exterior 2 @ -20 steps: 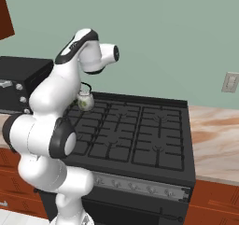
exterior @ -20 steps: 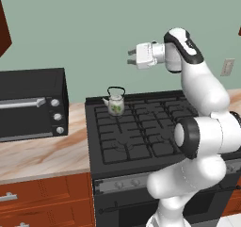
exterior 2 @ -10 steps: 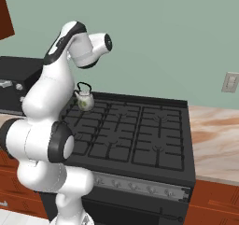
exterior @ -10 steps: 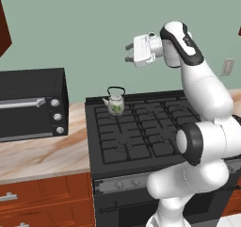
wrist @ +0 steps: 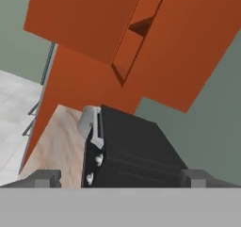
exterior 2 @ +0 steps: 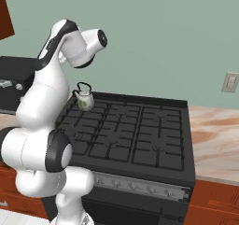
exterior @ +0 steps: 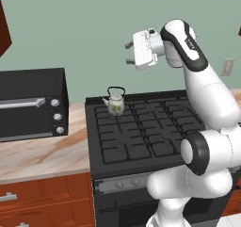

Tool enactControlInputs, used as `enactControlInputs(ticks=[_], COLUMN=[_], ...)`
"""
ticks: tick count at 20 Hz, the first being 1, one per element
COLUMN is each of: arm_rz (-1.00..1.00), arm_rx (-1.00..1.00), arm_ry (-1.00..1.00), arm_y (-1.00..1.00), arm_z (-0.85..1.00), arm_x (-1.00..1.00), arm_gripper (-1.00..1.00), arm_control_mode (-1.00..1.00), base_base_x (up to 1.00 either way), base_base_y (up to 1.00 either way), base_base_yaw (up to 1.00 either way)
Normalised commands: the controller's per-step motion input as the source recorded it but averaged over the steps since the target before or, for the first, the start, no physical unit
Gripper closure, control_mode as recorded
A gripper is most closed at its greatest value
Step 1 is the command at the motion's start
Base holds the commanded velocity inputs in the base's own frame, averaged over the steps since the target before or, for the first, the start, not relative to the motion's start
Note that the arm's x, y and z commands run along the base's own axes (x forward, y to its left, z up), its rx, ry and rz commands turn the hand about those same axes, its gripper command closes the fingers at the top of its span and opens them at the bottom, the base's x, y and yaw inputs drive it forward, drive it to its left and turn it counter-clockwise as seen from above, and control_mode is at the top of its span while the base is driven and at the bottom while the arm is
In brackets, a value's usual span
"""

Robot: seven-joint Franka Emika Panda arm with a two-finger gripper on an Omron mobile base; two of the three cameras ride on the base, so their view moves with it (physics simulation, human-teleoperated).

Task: Pick the kettle from the cabinet and place it on a stove burner. Then pick the pot from the counter and place it on another stove burner. Finally, turn both burners on.

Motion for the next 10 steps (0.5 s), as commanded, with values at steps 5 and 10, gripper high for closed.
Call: enactControlInputs(ticks=[5,10], arm_rz=[0.01,0.01], arm_rx=[-0.04,-0.04], arm_ry=[-0.15,-0.05], arm_y=[0.00,0.01], arm_z=[0.00,-0.05], arm_x=[-0.36,-0.18], arm_gripper=[-1.00,-1.00], arm_control_mode=[-1.00,-1.00], base_base_x=[0.00,0.00], base_base_y=[0.00,0.00], base_base_yaw=[0.00,0.00])
